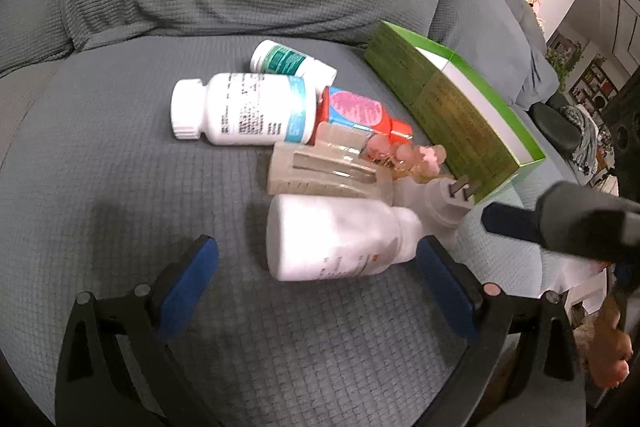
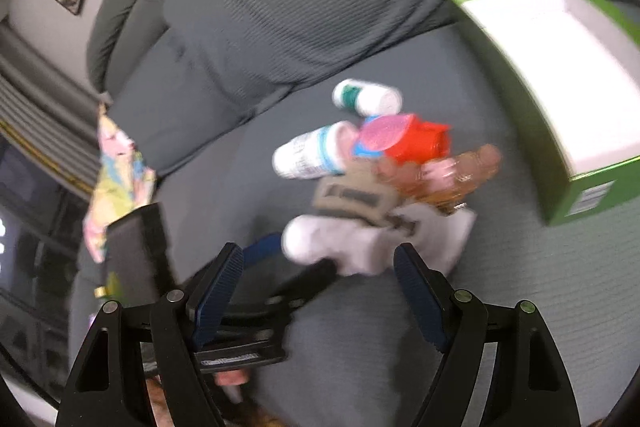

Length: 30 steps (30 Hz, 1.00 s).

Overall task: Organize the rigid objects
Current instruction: 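Move the right gripper to the large white pill bottle and close on it, then lift the white pill bottle with the right gripper and carry it over the box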

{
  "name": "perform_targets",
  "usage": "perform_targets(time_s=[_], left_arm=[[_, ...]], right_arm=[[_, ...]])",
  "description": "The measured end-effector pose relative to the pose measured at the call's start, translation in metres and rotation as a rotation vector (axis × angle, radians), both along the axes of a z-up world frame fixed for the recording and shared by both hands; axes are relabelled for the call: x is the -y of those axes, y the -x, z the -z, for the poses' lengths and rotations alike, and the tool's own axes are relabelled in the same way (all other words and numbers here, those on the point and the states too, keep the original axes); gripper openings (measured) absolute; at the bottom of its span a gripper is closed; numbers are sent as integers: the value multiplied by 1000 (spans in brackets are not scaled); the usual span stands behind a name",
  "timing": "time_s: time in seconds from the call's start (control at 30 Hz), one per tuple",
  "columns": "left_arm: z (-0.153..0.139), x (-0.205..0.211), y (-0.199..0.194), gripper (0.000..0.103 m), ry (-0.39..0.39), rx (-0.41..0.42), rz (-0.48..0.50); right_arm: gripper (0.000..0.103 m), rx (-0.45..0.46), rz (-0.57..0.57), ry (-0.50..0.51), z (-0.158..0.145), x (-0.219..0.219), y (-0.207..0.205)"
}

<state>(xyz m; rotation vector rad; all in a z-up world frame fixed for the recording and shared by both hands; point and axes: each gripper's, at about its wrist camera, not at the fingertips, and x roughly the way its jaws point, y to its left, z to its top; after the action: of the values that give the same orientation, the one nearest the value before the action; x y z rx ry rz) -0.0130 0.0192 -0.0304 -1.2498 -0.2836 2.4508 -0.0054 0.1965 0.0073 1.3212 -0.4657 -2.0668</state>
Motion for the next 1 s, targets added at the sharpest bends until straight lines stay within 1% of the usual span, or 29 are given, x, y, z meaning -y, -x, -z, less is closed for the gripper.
perform_targets(time_s=[0.07,0.23,0.4,0.57,0.7,0.8,0.9,1.0], left_arm=[[0,4,1,98,-7,4,-12],[0,9,0,98,-28,4,-19],[0,3,5,92,-23,-12,3],[1,-1,10,92,-36,-19,46],[2,-3,15,91,-51,-24,67],[7,-4,19,85,-72,-7,73],[9,-3,20,79,-67,-9,64],[10,-1,21,77,-74,-10,56]], right_arm=[[80,38,-13,8,6,9,0],[80,96,6,-38,22,25,6],[80,119,21,-48,30,28,11],[80,125,34,-86,34,33,19],[80,149,25,-99,39,40,24],[80,156,15,-103,42,45,26],[80,136,19,-137,44,51,28],[80,115,25,-159,45,55,28]])
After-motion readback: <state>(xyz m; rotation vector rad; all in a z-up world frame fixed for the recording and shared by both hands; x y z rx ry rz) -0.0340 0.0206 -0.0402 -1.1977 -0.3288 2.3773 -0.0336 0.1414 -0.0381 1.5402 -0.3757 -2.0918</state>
